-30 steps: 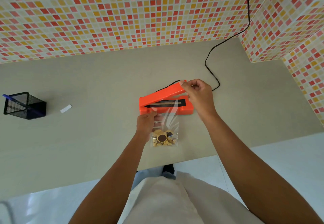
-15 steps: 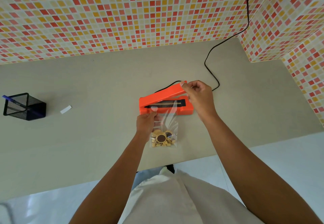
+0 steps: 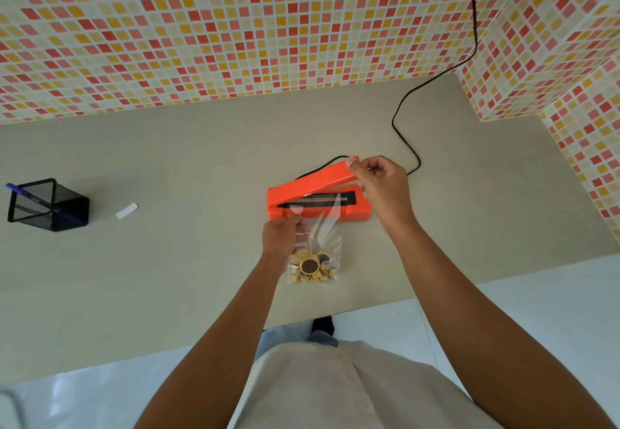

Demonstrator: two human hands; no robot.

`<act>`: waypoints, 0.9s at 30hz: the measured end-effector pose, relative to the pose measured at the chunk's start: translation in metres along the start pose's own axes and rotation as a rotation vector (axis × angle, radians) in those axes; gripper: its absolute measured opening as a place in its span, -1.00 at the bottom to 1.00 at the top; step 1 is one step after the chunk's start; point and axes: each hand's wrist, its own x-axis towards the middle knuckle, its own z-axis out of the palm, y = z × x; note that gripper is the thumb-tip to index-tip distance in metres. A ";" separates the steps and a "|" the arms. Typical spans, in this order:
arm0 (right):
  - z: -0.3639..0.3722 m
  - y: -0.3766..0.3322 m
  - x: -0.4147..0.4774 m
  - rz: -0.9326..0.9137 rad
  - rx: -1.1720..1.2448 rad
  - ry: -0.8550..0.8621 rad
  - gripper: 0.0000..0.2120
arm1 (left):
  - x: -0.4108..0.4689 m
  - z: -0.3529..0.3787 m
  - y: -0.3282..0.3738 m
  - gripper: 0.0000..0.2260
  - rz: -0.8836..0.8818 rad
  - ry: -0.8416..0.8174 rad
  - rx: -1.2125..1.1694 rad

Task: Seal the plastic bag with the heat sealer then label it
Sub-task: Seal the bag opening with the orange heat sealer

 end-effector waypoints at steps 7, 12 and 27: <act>-0.001 0.000 0.001 -0.005 -0.020 0.003 -0.68 | -0.002 0.001 0.001 -0.74 0.005 0.006 -0.016; -0.003 0.004 0.002 -0.001 -0.031 0.010 -0.73 | 0.000 0.002 0.001 -0.76 -0.007 0.013 -0.007; -0.013 0.040 0.008 0.110 -0.093 0.082 -0.69 | 0.003 0.004 0.001 -0.79 -0.029 0.015 -0.003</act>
